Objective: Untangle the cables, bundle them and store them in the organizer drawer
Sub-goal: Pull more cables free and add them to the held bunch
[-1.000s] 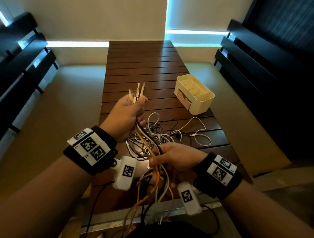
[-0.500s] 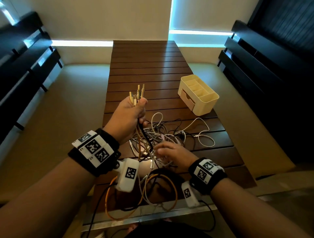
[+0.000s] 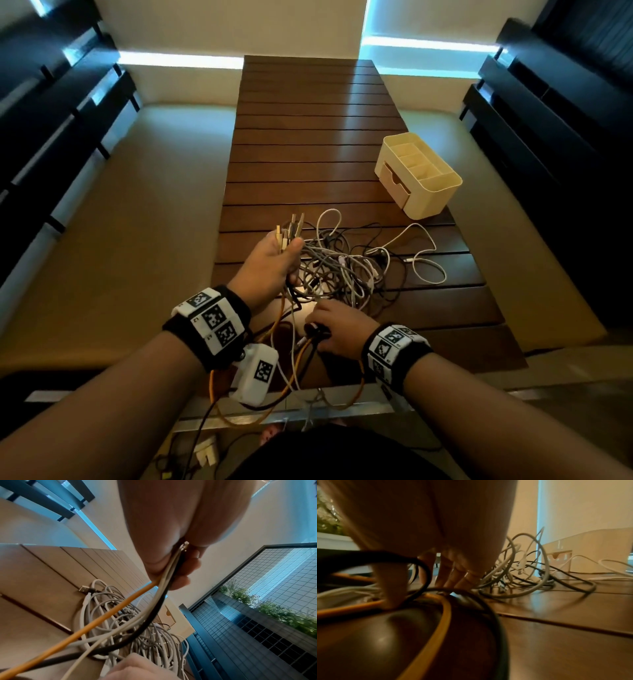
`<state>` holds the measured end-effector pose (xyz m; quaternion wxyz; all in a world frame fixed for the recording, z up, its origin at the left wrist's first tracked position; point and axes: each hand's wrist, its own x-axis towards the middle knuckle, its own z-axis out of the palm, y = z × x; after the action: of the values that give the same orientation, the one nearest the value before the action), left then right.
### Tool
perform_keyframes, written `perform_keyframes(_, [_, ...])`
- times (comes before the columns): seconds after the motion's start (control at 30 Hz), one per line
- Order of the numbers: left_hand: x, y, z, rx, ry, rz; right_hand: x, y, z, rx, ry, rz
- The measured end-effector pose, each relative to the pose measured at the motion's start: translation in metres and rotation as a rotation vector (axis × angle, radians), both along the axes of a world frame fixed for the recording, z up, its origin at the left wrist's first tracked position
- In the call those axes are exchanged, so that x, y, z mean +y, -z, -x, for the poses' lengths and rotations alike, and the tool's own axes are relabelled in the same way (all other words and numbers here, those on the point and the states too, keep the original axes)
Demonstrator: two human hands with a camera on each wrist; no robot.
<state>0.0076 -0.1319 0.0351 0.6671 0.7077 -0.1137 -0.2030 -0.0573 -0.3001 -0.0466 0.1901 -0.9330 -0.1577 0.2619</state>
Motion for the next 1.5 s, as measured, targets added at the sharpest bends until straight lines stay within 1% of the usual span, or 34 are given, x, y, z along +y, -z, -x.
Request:
perform_keyframes(0.13, [-0.001, 0.001, 0.000, 0.027, -0.052, 0.034, -0.001, 0.010, -0.006, -0.030, -0.045, 0.073])
perform_keyframes(0.23, [0.004, 0.002, -0.002, 0.053, -0.068, 0.042, 0.001, 0.004, -0.004, -0.042, -0.042, 0.044])
perform_keyframes(0.27, [0.006, 0.003, -0.003, 0.061, -0.067, 0.048, 0.003, 0.000, 0.000, -0.003, -0.034, 0.031])
perform_keyframes(0.3, [0.007, 0.004, -0.003, 0.067, -0.066, 0.054, 0.005, -0.004, 0.005, 0.082, -0.046, 0.029])
perform_keyframes(0.33, [0.008, 0.006, -0.003, 0.072, -0.062, 0.057, 0.007, -0.008, 0.012, 0.197, -0.087, 0.044])
perform_keyframes(0.4, [0.009, 0.007, -0.002, 0.072, -0.046, 0.060, 0.013, -0.015, 0.025, 0.389, -0.226, 0.102])
perform_keyframes(0.47, [0.009, 0.007, -0.002, 0.070, -0.031, 0.057, 0.016, -0.023, 0.032, 0.468, -0.331, 0.194])
perform_keyframes(0.53, [0.009, 0.004, -0.001, 0.070, -0.015, 0.051, 0.019, -0.032, 0.030, 0.473, -0.346, 0.236])
perform_keyframes(0.57, [0.009, 0.003, 0.000, 0.069, -0.006, 0.052, 0.018, -0.035, 0.027, 0.461, -0.300, 0.201])
perform_keyframes(0.63, [0.009, 0.000, 0.002, 0.071, 0.000, 0.083, 0.014, -0.041, 0.018, 0.417, -0.103, 0.037])
perform_keyframes(0.67, [0.009, -0.001, 0.003, 0.084, -0.008, 0.108, 0.012, -0.044, 0.014, 0.353, 0.005, -0.063])
perform_keyframes(0.73, [0.011, -0.001, 0.004, 0.134, -0.043, 0.163, 0.010, -0.046, 0.008, 0.168, 0.209, -0.246])
perform_keyframes(0.77, [0.011, -0.001, 0.005, 0.164, -0.058, 0.197, 0.010, -0.044, 0.006, 0.118, 0.305, -0.353])
perform_keyframes(0.8, [0.011, -0.001, 0.004, 0.193, -0.071, 0.230, 0.013, -0.043, 0.005, 0.114, 0.383, -0.480])
perform_keyframes(0.83, [0.010, -0.002, 0.004, 0.221, -0.082, 0.258, 0.018, -0.042, 0.004, 0.157, 0.432, -0.604])
perform_keyframes(0.87, [0.009, -0.002, 0.003, 0.243, -0.097, 0.274, 0.023, -0.041, 0.004, 0.215, 0.441, -0.688])
perform_keyframes(0.9, [0.007, -0.002, 0.002, 0.262, -0.113, 0.284, 0.027, -0.040, 0.003, 0.269, 0.414, -0.733])
perform_keyframes(1.0, [0.005, -0.002, 0.003, 0.278, -0.125, 0.282, 0.034, -0.056, 0.002, 0.457, 0.295, -0.743])
perform_keyframes(1.03, [0.006, 0.000, 0.005, 0.277, -0.106, 0.275, 0.031, -0.063, 0.001, 0.500, 0.262, -0.729])
perform_keyframes(1.07, [0.007, 0.001, 0.006, 0.281, -0.086, 0.266, 0.027, -0.070, -0.001, 0.503, 0.228, -0.689])
perform_keyframes(1.13, [0.012, 0.001, 0.008, 0.293, -0.056, 0.242, 0.015, -0.079, -0.008, 0.382, 0.213, -0.557])
perform_keyframes(1.17, [0.015, -0.001, 0.008, 0.292, -0.040, 0.233, 0.009, -0.081, -0.011, 0.310, 0.257, -0.550])
perform_keyframes(1.2, [0.017, -0.002, 0.009, 0.285, -0.025, 0.225, 0.005, -0.085, -0.013, 0.236, 0.330, -0.613])
perform_keyframes(1.27, [0.019, -0.005, 0.011, 0.264, 0.012, 0.218, 0.004, -0.092, -0.017, 0.068, 0.501, -0.832])
perform_keyframes(1.3, [0.019, -0.006, 0.014, 0.256, 0.035, 0.214, 0.005, -0.097, -0.019, -0.011, 0.545, -0.915])
perform_keyframes(1.33, [0.018, -0.006, 0.017, 0.249, 0.060, 0.209, 0.008, -0.101, -0.020, -0.083, 0.552, -0.940])
perform_keyframes(1.37, [0.017, -0.007, 0.020, 0.242, 0.084, 0.206, 0.011, -0.104, -0.021, -0.141, 0.538, -0.924])
perform_keyframes(1.43, [0.015, -0.008, 0.023, 0.236, 0.126, 0.201, 0.015, -0.106, -0.022, -0.192, 0.518, -0.858])
perform_keyframes(1.5, [0.014, -0.009, 0.025, 0.225, 0.152, 0.177, 0.012, -0.106, -0.022, -0.178, 0.515, -0.832])
